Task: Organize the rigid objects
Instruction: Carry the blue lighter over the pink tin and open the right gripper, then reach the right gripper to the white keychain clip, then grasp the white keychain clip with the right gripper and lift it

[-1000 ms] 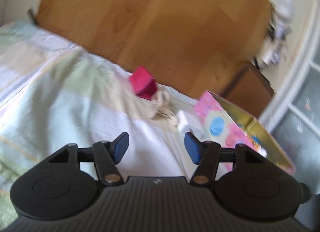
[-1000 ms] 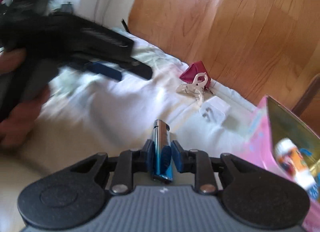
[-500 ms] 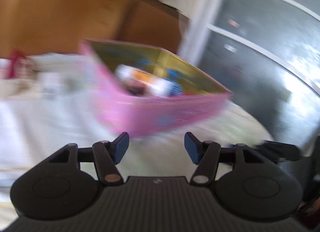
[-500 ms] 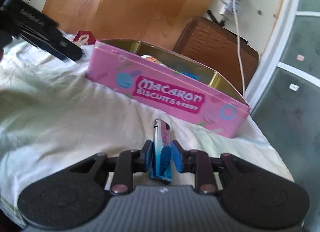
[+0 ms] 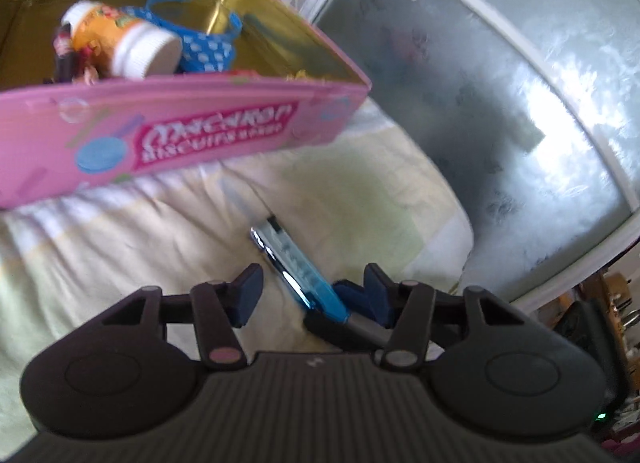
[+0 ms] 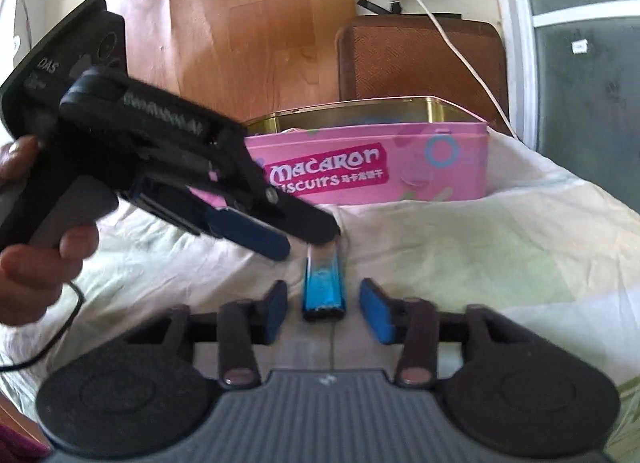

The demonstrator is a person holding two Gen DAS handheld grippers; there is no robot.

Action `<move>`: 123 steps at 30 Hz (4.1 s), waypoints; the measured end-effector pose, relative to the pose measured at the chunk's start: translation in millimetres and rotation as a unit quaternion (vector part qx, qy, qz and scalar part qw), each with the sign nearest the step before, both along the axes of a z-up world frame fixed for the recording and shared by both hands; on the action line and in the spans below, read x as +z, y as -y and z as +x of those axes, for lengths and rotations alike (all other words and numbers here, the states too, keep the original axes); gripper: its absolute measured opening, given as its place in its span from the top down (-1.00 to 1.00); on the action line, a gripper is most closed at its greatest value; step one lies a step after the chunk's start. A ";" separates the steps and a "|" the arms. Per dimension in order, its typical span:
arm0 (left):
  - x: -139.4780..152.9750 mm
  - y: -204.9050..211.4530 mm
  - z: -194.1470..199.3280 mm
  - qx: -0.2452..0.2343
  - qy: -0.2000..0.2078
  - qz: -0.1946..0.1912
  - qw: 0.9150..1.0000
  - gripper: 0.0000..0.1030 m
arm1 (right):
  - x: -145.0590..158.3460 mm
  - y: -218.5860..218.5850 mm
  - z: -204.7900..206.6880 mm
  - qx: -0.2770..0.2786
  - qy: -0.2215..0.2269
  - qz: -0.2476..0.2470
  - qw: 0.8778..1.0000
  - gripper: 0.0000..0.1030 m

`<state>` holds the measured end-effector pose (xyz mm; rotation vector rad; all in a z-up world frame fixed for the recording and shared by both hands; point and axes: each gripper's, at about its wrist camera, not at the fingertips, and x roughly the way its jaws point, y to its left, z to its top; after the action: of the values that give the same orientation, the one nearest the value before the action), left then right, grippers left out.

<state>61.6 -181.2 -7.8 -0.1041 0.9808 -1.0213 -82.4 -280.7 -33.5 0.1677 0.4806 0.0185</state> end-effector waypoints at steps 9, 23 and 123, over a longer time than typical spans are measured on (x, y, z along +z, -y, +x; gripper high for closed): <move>0.1 19.7 4.0 0.025 0.004 0.008 1.000 0.60 | -18.4 56.7 2.0 0.009 0.012 0.238 0.971 0.52; 76.8 -11.1 38.7 0.077 0.116 -0.062 0.988 0.74 | 50.3 42.4 70.4 0.046 0.112 0.156 0.980 0.52; 7.1 -280.6 72.2 0.381 0.236 0.045 0.893 -0.01 | 1.2 -176.1 74.8 0.181 0.038 -0.390 0.902 0.30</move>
<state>133.8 99.4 -0.7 -0.1413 0.4578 -0.2450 -7.6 -104.6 -32.3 -0.7125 0.4038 0.1938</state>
